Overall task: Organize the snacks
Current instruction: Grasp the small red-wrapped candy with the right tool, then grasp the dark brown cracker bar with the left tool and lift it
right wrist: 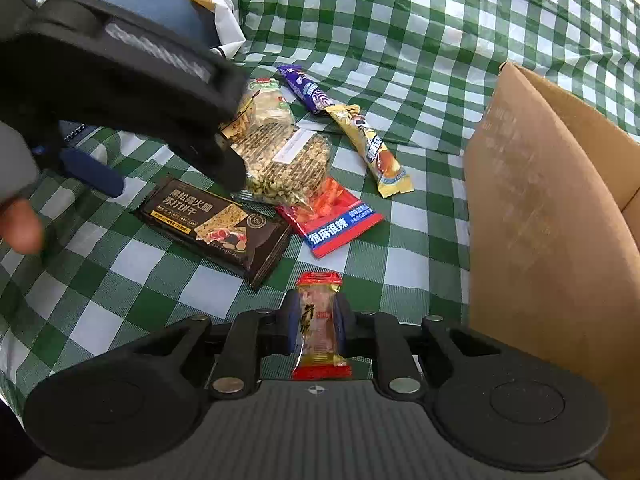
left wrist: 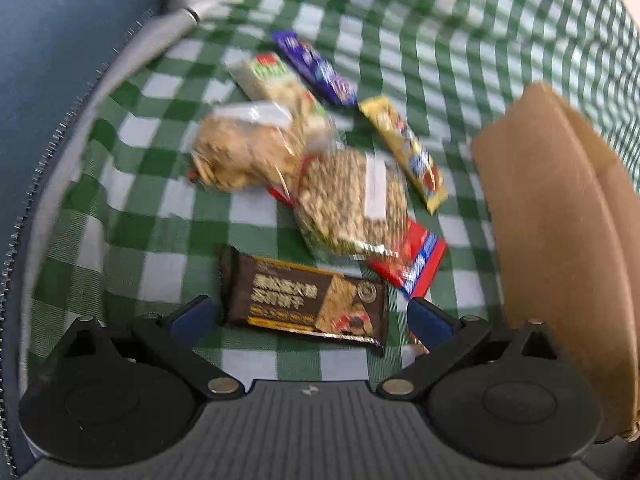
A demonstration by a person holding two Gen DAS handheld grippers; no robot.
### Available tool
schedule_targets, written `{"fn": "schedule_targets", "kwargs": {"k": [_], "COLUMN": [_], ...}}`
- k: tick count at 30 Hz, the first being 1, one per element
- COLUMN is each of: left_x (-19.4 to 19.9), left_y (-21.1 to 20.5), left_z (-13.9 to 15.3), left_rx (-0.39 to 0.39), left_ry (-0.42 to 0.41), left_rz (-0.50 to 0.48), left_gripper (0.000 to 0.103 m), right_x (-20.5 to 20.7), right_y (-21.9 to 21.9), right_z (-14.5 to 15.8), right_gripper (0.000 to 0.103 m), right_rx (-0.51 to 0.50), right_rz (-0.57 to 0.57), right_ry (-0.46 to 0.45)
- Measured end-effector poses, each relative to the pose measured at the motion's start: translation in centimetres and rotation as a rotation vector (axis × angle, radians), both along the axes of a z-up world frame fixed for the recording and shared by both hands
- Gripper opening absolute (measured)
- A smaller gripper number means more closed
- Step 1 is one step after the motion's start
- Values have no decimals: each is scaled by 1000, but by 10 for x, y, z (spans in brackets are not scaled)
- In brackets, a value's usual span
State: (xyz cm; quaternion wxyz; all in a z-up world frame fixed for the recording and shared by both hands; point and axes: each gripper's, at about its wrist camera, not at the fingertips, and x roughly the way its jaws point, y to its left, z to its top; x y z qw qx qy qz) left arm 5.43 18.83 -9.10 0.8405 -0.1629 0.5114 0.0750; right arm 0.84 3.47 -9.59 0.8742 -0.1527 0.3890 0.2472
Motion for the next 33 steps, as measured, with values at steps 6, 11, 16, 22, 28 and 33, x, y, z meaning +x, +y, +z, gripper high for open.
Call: {"fn": "schedule_targets", "kwargs": {"k": [6, 11, 16, 22, 28, 33], "left_x": [14, 22, 22, 21, 17, 13], "left_y": [-18, -24, -32, -30, -31, -25], "left_z": [-12, -20, -27, -28, -25, -14], "left_rx": [98, 148, 187, 174, 180, 152], "left_ry": [40, 78, 95, 91, 75, 53], "left_rz": [-48, -73, -120, -108, -108, -77], "left_gripper": [103, 103, 103, 103, 99, 85], "right_x": [6, 9, 12, 11, 9, 8], "right_y": [-3, -4, -4, -3, -2, -3], "right_z": [-5, -6, -8, -9, -7, 0], "right_gripper": [25, 26, 26, 26, 23, 19], "right_rx": [-11, -11, -15, -20, -31, -30], "right_rz": [-5, -8, -6, -3, 0, -5], "right_ry": [30, 36, 40, 33, 30, 17]}}
